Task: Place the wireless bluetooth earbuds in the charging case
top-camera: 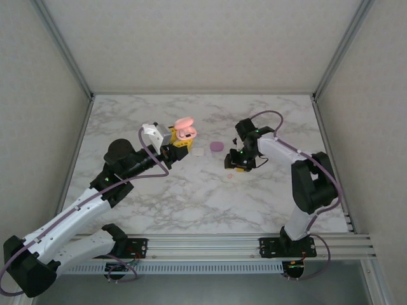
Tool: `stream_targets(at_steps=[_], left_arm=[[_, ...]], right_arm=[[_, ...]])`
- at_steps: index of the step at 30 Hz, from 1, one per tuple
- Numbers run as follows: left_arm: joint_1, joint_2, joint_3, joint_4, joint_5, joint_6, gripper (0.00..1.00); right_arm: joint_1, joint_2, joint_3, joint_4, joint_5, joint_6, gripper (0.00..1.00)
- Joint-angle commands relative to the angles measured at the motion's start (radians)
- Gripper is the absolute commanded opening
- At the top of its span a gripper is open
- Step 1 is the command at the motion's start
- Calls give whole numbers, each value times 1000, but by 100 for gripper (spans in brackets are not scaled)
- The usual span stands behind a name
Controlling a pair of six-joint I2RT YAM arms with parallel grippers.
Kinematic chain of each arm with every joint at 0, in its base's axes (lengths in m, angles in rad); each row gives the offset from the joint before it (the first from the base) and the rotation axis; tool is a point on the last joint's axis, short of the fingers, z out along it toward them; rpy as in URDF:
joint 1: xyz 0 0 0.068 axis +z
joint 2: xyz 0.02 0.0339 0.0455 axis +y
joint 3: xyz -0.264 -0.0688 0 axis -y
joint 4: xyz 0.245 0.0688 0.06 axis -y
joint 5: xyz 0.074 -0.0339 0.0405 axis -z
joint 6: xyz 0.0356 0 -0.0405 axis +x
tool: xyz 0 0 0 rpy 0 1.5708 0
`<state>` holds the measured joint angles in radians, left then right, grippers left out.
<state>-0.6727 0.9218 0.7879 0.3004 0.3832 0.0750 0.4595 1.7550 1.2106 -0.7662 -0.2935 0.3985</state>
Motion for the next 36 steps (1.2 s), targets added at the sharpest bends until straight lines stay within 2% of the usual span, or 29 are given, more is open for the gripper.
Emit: stream_targets(at_steps=[1, 16, 21, 36], left_arm=[[-8, -6, -6, 6, 4, -22, 25], [-8, 9, 14, -20, 3, 4, 25], [-7, 9, 11, -17, -3, 3, 25], [-7, 31, 23, -4, 14, -3, 25]], right_arm=[[13, 59, 48, -7, -33, -56, 45], [15, 225, 138, -33, -69, -137, 41], [16, 210, 101, -41, -93, -152, 37], [21, 115, 31, -90, -78, -181, 37]])
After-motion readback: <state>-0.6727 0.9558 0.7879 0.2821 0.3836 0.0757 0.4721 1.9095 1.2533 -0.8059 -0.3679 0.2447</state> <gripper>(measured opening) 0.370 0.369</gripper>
